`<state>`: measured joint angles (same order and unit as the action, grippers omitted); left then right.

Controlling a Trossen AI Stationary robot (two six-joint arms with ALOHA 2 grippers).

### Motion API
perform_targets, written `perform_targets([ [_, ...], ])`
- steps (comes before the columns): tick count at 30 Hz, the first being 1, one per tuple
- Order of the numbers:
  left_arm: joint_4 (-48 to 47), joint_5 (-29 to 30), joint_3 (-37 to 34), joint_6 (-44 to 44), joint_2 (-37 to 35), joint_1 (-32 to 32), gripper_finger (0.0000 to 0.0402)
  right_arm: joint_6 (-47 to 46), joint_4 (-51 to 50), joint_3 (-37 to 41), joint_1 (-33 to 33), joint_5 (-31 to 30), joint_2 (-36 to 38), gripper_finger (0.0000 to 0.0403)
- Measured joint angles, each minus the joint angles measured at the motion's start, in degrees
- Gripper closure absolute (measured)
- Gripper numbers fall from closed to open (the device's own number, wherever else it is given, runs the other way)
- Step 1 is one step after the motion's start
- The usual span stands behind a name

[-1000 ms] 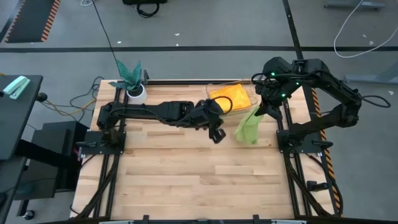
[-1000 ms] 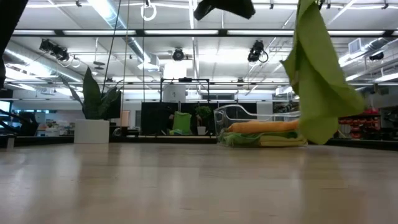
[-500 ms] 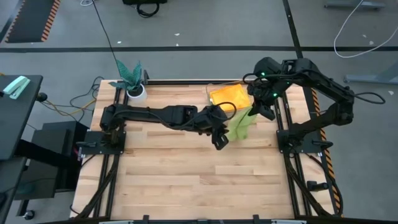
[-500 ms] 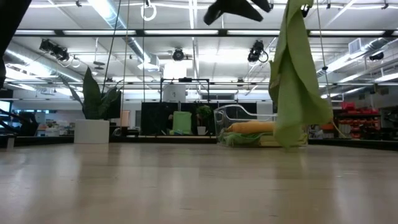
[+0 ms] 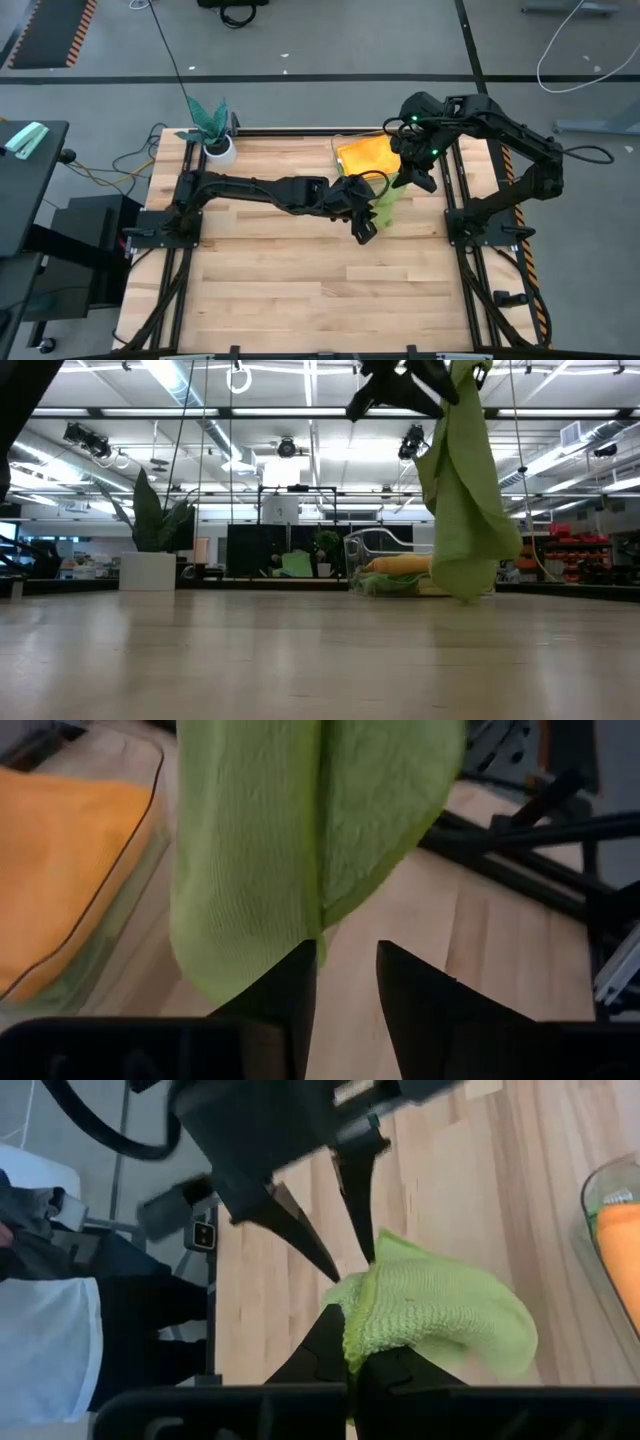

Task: Fold microfiber towels
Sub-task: Fold the light green towel

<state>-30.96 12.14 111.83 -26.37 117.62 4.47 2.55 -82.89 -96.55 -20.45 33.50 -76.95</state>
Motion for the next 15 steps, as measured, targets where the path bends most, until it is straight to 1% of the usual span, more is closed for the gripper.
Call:
perform_targets([
  [5,-1.6,0.0,-0.09,0.02,1.09,0.02,0.0283,0.01,0.1,0.0,0.0,0.06,0.0,0.0403],
  [15,-2.42,0.72,-0.07,0.04,1.03,-0.17,0.0291,0.0,0.24,0.0,0.0,0.06,-0.02,0.0403],
])
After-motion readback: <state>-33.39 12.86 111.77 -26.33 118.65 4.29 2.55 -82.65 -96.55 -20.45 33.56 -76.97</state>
